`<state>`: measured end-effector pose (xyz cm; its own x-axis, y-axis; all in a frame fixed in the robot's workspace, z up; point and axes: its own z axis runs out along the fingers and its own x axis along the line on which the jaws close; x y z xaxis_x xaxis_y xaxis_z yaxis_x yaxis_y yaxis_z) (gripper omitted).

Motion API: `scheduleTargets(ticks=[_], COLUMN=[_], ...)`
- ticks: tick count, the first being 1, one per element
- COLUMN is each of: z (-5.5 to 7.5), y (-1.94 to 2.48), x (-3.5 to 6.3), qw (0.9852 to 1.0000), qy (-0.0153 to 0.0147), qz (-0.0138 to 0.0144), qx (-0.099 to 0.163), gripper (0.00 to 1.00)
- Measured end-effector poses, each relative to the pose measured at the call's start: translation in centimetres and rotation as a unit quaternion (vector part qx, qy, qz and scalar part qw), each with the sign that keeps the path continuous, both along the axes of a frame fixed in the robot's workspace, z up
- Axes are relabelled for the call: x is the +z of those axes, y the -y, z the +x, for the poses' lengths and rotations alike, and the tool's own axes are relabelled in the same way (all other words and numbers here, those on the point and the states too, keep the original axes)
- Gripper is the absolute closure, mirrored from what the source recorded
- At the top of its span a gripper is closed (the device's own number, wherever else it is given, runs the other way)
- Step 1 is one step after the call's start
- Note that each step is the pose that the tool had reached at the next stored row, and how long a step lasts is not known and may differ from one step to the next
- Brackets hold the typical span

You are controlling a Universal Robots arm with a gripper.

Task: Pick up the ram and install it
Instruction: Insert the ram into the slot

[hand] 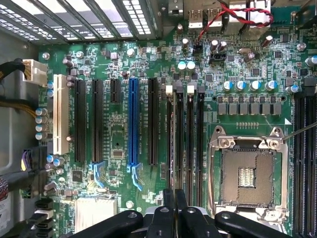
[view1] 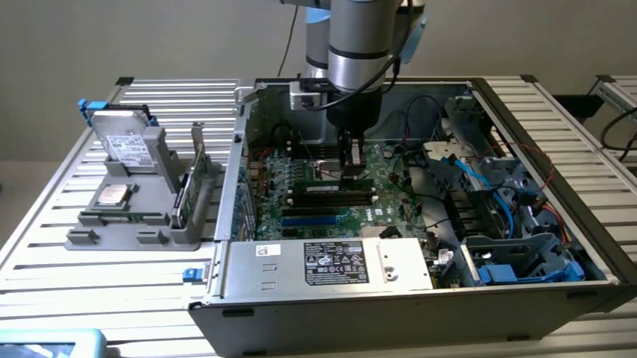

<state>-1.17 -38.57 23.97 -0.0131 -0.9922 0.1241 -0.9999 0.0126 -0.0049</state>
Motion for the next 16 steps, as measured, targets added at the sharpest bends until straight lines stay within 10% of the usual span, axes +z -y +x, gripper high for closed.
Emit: scheduleTargets(ticks=[16], z=[-0.11], y=[0.03], x=[-0.70], qw=[1.0000], qy=[0.0023], qz=[-0.0008], qx=[0.000], gripper=[0.87])
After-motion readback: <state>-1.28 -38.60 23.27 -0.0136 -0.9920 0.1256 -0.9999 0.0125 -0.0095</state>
